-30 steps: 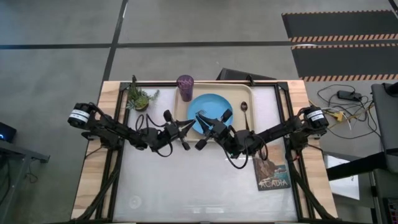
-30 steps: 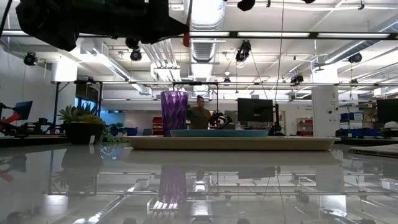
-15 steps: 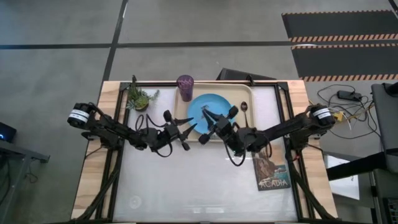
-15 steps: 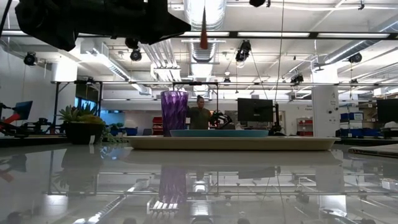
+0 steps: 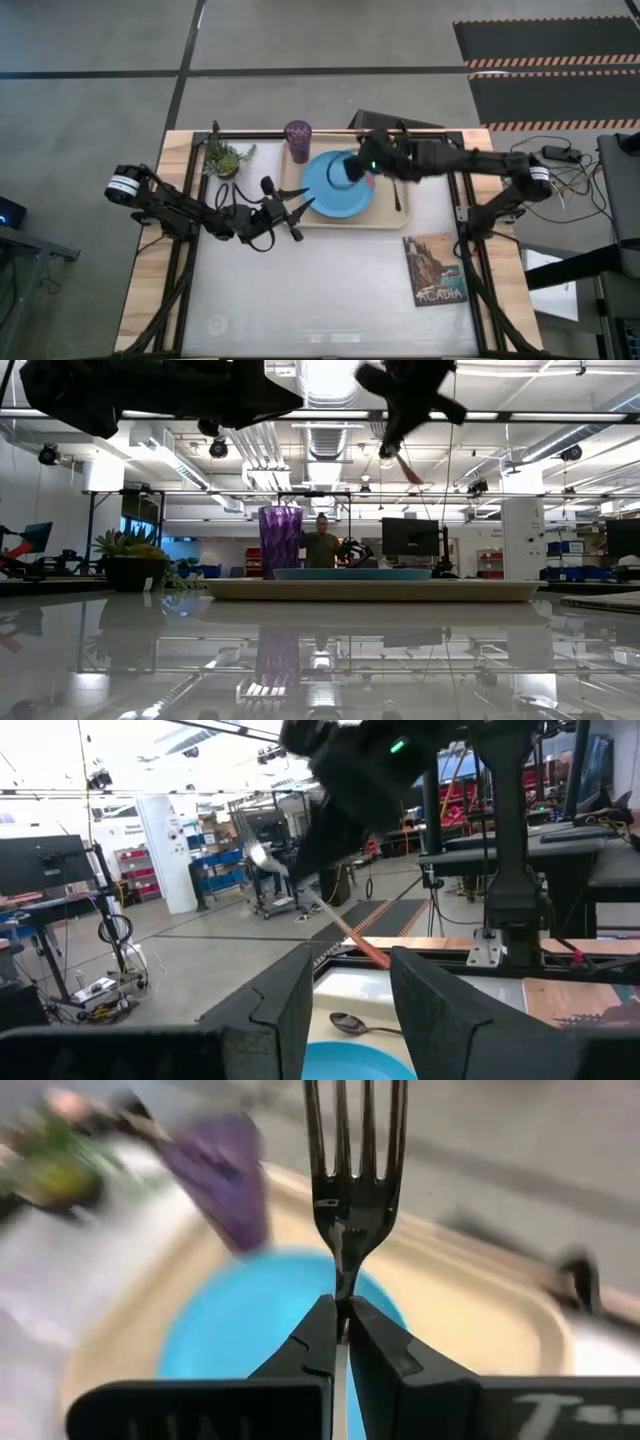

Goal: Pick and place plate/cup/fork/spoon on tray
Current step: Put the orange fork on the white serving tray to the left of the black spoon, then return to Home Position

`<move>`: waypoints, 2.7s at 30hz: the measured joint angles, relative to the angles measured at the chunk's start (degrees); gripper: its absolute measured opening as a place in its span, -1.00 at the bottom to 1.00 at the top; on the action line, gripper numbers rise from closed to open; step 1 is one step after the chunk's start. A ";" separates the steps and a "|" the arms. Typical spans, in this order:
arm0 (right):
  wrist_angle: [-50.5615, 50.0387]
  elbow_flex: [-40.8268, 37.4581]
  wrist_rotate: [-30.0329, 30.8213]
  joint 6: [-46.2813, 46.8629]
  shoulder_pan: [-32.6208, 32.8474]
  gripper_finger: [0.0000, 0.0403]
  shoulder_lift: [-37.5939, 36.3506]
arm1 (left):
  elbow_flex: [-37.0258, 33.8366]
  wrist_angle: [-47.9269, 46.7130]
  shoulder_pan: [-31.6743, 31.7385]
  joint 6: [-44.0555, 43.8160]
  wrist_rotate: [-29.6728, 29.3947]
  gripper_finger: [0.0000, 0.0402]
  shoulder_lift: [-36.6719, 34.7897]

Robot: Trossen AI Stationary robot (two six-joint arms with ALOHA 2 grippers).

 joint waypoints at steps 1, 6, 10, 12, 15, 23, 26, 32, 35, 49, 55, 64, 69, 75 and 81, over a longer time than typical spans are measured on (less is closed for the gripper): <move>-3.11 0.47 -3.56 1.61 -2.09 -0.96 0.21 | 0.00 0.02 0.00 0.00 0.00 -0.41 0.00; -9.63 -0.61 -22.07 5.41 -10.81 -0.96 1.20 | -0.13 -1.04 0.00 0.47 -0.22 -0.41 -0.24; -13.18 -1.76 -31.98 7.88 -15.62 -0.96 2.23 | -0.15 -1.55 0.00 0.52 -2.17 -0.41 -0.28; -14.85 -2.71 -35.28 8.45 -17.65 -0.96 2.90 | -0.15 -1.59 0.00 0.53 -3.33 -0.41 -0.28; -15.68 -4.98 -40.05 8.87 -20.33 -0.96 3.33 | -0.22 -1.96 -0.08 0.52 -3.82 -0.41 -0.47; -13.30 -15.03 -46.52 10.82 -25.63 -0.96 3.28 | -0.36 -8.62 -0.70 1.82 -6.21 -0.41 -5.26; -9.30 -18.91 -48.57 11.39 -26.36 -0.96 3.28 | -1.16 -10.57 -0.72 1.61 -6.22 -0.41 -7.63; 0.35 -25.15 -50.89 13.00 -27.57 -0.96 3.28 | -4.57 -10.50 -0.72 1.40 -6.25 -0.41 -12.47; 2.92 -26.98 -51.10 13.23 -28.14 -0.96 3.28 | -6.12 -10.38 -0.83 1.19 -6.25 -0.41 -14.81; 8.97 -27.88 -50.98 12.73 -28.78 -0.96 7.52 | -10.09 -10.12 -1.14 -0.15 -6.23 -0.41 -21.30; 9.89 -27.88 -50.63 11.69 -28.78 -0.96 10.05 | -10.49 -9.88 -1.13 -0.15 -6.21 -0.41 -21.54; 11.08 -27.76 -50.61 11.63 -28.78 -0.89 11.23 | -10.49 -9.91 -1.11 -0.13 -6.21 -0.41 -21.59; 11.21 -27.74 -50.61 11.63 -28.78 -0.75 11.14 | -10.49 -9.92 -1.11 -0.13 -6.21 -0.41 -21.59; 9.56 -26.66 -50.93 11.15 -28.78 -0.59 9.17 | -10.51 -9.92 -1.07 -0.14 -6.19 -0.41 -21.59; 3.89 -22.48 -49.33 7.20 -27.78 -0.53 2.97 | -10.51 -9.92 -1.09 -0.13 -6.19 -0.41 -21.59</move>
